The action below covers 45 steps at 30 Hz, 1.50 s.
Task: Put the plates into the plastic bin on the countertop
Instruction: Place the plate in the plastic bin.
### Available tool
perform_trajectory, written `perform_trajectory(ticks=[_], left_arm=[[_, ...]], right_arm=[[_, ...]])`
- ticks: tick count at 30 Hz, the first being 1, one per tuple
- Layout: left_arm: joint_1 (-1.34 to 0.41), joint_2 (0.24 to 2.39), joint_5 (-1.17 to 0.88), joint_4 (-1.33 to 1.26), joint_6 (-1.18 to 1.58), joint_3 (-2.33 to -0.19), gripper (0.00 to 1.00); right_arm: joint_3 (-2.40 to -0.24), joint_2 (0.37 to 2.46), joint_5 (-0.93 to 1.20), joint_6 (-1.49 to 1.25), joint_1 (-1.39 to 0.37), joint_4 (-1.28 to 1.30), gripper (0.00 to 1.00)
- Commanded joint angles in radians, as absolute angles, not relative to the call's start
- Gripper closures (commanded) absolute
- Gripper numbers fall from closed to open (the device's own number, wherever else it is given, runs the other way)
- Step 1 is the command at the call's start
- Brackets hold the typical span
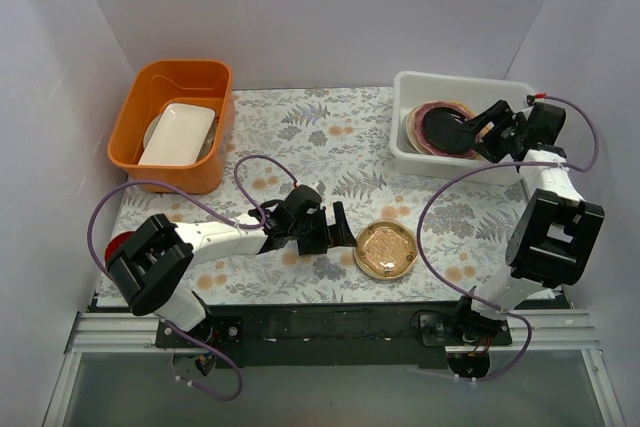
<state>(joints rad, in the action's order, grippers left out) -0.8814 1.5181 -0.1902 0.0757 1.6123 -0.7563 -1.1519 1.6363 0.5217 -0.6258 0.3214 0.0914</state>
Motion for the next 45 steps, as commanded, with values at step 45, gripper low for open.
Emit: perform_trajectory(ticks=[45], left_arm=[[-0.887, 1.465, -0.195, 0.029, 1.646, -0.756, 0.02]], right_arm=[[-0.666, 1.040, 0.463, -0.383, 0.061, 0.403, 0.17]])
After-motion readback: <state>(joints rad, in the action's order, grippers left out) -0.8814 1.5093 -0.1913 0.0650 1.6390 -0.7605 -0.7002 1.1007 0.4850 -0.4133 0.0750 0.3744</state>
